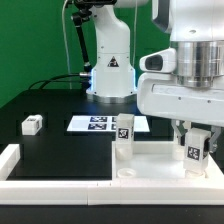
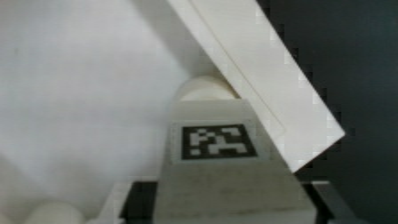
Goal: Assemble square table
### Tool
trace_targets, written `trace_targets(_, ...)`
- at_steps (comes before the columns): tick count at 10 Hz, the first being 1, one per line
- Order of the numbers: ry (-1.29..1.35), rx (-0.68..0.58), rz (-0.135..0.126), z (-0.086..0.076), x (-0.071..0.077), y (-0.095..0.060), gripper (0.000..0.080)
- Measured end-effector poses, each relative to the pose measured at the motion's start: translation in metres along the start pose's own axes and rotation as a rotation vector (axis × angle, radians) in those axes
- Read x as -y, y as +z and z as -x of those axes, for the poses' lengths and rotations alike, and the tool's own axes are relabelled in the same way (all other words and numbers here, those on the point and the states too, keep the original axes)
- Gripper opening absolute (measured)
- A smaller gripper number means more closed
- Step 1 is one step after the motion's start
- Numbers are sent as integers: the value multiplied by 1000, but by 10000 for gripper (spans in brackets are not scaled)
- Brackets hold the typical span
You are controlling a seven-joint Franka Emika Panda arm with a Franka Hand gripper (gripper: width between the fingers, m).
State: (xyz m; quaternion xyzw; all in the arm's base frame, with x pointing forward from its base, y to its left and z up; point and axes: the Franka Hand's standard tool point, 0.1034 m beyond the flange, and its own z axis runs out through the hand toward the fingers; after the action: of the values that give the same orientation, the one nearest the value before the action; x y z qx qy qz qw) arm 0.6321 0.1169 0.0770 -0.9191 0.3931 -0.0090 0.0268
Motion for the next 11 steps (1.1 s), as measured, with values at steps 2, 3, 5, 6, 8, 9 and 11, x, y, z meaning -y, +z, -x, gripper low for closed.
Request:
trace_targets(2,272,16,-16,-1,-2,1,288)
trace_targets(3,403,19,-28,-2,-3,1,288)
trace_targets(5,616,24,-53,1,-4,2,290)
trace_targets(6,658,26,-53,2,-3,2,290)
trace_targets(8,752,31,-53,2,-3,2,290)
trace_targets(9,740,31,-53,2,-3,2,290)
trace_targets(11,498,33,-15,3,-3,-1,453)
